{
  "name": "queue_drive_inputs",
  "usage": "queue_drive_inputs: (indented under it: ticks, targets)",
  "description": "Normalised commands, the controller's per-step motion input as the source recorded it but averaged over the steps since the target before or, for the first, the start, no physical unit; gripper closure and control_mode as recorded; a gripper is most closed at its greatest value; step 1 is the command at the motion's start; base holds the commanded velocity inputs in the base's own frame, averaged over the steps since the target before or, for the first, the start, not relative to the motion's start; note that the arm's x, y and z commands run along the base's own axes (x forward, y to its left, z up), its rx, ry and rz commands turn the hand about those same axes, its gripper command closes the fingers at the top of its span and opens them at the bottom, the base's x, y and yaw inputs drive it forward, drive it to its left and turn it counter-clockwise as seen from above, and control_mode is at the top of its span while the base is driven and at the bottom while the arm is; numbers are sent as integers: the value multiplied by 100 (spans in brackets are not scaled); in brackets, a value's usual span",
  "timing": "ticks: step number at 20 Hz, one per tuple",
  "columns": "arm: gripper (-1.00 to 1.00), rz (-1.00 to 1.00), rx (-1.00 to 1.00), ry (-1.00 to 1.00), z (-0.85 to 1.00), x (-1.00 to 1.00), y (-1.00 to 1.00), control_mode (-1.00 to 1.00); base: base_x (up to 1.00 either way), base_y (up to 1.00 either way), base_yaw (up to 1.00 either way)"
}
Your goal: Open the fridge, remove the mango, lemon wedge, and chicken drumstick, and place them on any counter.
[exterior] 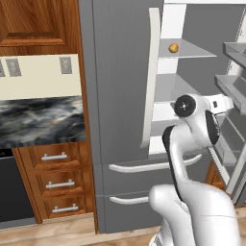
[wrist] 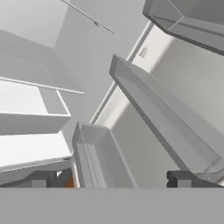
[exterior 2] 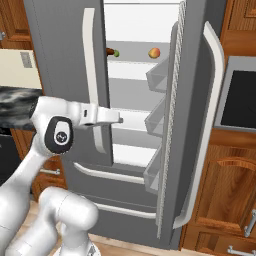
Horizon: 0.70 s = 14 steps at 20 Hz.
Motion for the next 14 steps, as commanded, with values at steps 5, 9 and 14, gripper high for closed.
queue_drive_inputs:
  ticks: [5, 9, 14]
  targets:
    - [-100, 0, 0, 0, 0, 63, -41, -100, 0, 0, 0]
    - [-100, 0, 0, 0, 2, 28, -63, -100, 0, 0, 0]
    - [-100, 0, 1, 1, 25, 2, -70, -100, 0, 0, 0]
